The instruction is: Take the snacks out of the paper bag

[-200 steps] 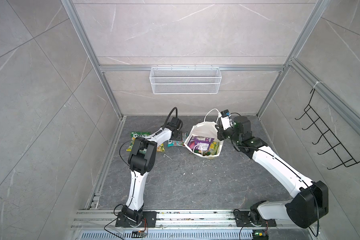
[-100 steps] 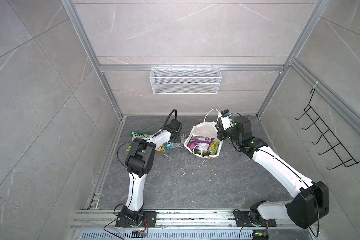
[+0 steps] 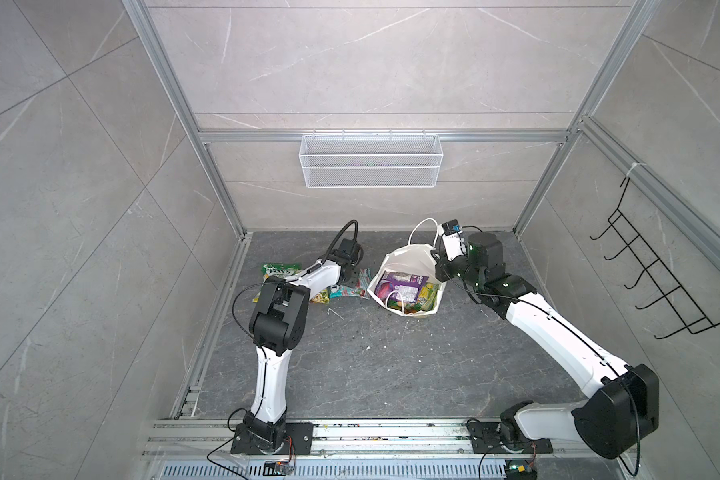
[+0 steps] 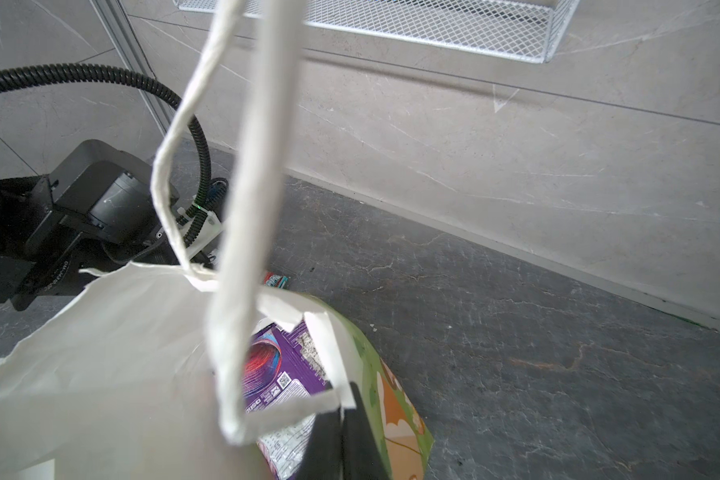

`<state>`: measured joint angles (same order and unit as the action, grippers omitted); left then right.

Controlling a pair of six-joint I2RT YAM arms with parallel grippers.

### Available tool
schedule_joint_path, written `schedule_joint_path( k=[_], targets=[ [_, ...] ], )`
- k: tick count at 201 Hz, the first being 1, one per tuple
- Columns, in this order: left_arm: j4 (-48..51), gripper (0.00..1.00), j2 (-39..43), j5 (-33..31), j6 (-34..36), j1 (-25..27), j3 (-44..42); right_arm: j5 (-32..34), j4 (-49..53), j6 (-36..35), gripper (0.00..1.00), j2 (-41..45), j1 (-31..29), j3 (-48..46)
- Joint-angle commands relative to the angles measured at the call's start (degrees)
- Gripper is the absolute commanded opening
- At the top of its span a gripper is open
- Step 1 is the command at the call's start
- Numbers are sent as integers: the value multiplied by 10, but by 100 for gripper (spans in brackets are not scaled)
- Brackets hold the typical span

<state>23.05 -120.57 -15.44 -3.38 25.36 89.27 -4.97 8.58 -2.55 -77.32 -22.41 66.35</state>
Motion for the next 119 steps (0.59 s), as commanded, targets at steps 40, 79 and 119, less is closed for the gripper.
schedule_joint_path(
  k=[40,79,119],
  targets=[
    [-10,60,154,32,3,3,-43,-50,82,-83,1,-9,3,79],
    [-72,60,264,55,-15,6,-107,-85,137,-113,1,-25,2,107],
    [-145,50,395,109,-6,23,-216,-88,63,-155,0,31,-18,3]
  ],
)
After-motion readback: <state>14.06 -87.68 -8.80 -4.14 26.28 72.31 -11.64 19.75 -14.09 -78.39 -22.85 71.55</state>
